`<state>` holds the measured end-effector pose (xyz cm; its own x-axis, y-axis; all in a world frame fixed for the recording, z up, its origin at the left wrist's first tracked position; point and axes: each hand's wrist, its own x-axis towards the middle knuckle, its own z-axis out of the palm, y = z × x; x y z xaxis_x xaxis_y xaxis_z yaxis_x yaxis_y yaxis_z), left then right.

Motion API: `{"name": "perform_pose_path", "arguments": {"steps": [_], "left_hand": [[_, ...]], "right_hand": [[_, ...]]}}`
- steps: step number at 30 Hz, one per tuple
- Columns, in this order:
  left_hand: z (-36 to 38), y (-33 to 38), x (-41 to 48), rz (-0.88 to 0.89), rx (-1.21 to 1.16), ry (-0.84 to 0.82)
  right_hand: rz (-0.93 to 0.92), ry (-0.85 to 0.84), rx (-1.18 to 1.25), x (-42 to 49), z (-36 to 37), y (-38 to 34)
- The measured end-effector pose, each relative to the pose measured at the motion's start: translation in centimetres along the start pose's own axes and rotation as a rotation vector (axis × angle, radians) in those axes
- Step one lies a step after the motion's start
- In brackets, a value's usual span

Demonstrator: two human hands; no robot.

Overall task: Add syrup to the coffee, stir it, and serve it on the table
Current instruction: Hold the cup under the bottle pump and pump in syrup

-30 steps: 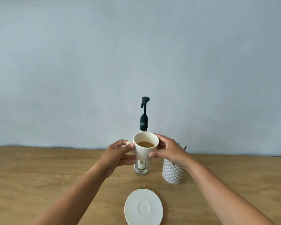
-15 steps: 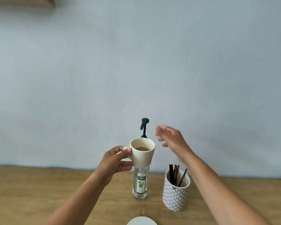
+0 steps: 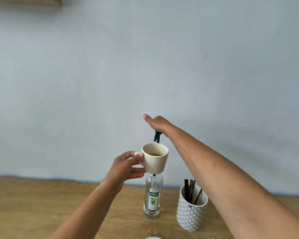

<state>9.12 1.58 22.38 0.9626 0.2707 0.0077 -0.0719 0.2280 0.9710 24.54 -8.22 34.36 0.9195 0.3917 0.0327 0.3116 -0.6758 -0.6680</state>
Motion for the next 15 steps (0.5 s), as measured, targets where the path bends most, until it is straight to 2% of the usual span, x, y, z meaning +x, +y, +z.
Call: {"name": "perform_pose_path", "arguments": {"steps": [6, 15], "left_hand": [[-0.2, -0.1, 0.4, -0.005, 0.000, -0.005], [-0.3, -0.1, 0.8, -0.003, -0.005, -0.009]], "right_hand": [[0.028, -0.066, -0.105, 1.1, 1.2, 1.1], [-0.038, -0.099, -0.096, 1.6, 1.3, 2.1]]}}
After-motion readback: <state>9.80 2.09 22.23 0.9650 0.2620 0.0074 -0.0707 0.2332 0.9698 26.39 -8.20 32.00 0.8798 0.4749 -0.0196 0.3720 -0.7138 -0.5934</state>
